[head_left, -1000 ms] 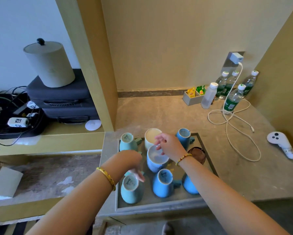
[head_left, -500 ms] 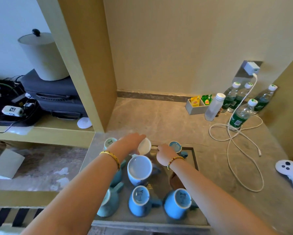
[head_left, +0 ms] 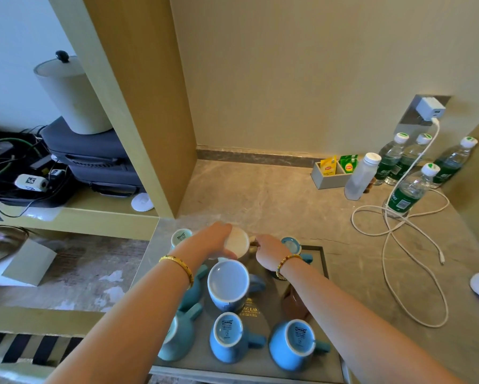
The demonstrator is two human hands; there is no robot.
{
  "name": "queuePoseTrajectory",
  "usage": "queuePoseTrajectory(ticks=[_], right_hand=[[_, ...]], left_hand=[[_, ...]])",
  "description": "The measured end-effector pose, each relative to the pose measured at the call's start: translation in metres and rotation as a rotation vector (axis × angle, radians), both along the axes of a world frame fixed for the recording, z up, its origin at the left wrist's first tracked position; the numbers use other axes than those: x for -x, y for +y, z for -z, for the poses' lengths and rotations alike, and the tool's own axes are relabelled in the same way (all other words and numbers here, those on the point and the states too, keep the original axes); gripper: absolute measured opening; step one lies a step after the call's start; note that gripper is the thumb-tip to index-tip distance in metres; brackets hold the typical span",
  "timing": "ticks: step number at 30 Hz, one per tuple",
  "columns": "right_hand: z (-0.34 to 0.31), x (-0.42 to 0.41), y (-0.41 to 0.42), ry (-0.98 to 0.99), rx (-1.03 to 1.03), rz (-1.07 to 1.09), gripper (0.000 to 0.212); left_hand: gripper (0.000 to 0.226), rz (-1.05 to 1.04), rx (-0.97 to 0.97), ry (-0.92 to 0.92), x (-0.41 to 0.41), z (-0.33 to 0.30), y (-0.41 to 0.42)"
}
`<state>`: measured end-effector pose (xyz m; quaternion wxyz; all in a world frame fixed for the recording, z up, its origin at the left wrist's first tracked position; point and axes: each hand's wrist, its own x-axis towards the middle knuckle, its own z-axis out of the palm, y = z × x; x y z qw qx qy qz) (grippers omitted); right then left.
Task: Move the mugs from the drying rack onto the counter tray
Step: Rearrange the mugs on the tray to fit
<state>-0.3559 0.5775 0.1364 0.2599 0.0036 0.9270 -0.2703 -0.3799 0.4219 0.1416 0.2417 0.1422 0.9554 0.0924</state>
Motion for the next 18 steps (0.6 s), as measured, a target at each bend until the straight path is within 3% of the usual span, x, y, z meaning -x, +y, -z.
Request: queuePoseTrajectory(ticks=[5,11,15,18], right_hand=[[0.000,0.008,-0.001,0.014,0.036,-0.013,0.019],[-0.003,0.014,0.002,0.006,0.012,-0.040,0.038],[-0.001,0.012,-0.001,0.015,0.006,-0.012,0.022],[0.001,0.001,-0.008,0.053,0.011,0.028,0.019]], left_hand=[[0.078,-0.109,0.019,0.032,-0.004,0.006,0.003],[0.071,-0.206,0.020,0.080,-0.013,0.010,0.006],[0.071,-0.199,0.028,0.105,-0.022,0.008,0.005],[0.070,-0.188,0.022,0.236,-0.033,0.006,0.002]])
